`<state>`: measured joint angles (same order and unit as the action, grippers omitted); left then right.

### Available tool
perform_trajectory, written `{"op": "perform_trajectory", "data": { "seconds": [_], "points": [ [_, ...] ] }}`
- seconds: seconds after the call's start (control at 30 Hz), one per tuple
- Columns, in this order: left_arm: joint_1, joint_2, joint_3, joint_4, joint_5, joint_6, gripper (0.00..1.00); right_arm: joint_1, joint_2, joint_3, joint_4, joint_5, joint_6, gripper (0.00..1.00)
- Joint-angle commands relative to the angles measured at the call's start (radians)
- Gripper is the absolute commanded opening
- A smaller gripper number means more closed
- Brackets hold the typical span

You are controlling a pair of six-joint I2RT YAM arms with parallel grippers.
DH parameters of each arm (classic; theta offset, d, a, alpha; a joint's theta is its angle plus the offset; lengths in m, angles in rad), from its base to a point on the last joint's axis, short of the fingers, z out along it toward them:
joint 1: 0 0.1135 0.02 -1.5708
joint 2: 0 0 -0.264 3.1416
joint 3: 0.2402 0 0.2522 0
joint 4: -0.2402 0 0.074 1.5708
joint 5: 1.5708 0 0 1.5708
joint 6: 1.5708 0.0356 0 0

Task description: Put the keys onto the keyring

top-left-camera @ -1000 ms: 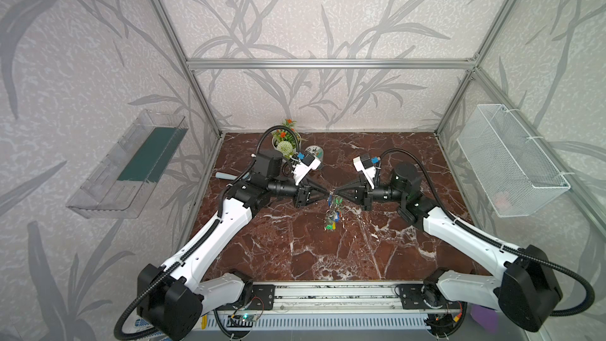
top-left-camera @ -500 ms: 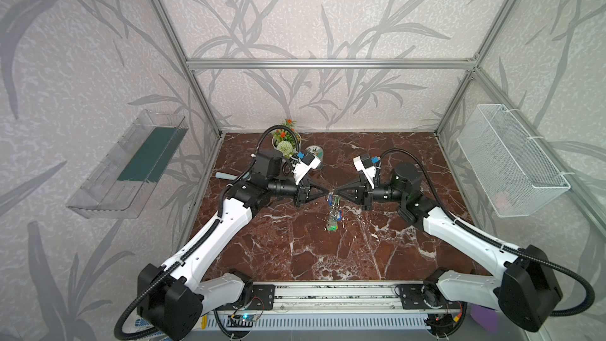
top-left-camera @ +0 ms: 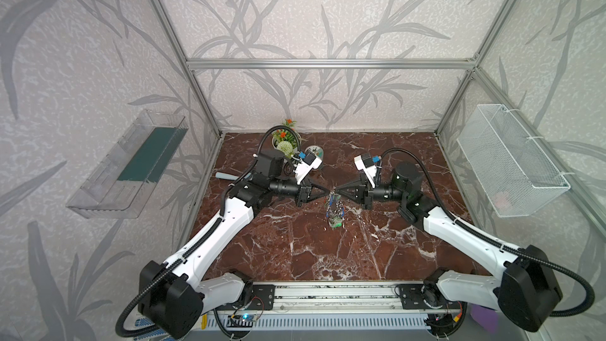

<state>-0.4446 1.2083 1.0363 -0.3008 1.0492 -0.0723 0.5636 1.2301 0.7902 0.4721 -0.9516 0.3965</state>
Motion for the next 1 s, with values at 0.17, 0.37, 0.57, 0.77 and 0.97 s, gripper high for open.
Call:
{"op": "perform_trajectory", "data": {
  "seconds": [0.17,0.37,0.57,0.77,0.97],
  "points": [
    [-0.015,0.032,0.001,0.037,-0.001,-0.012,0.0,0.003,-0.003,0.015,0.098,-0.03,0.011,0.0],
    [-0.017,0.043,-0.006,0.063,-0.003,-0.027,0.0,0.004,0.001,0.011,0.095,-0.027,0.007,0.0],
    [-0.017,0.022,-0.042,0.138,-0.012,-0.063,0.0,0.003,0.018,0.018,0.103,-0.024,0.012,0.0],
    [-0.015,0.003,-0.053,0.161,-0.055,-0.093,0.0,0.004,-0.001,0.009,0.086,-0.018,0.001,0.0],
    [-0.016,-0.031,-0.085,0.178,-0.071,-0.113,0.0,0.003,-0.017,0.0,0.083,-0.015,-0.001,0.0]
  ]
}}
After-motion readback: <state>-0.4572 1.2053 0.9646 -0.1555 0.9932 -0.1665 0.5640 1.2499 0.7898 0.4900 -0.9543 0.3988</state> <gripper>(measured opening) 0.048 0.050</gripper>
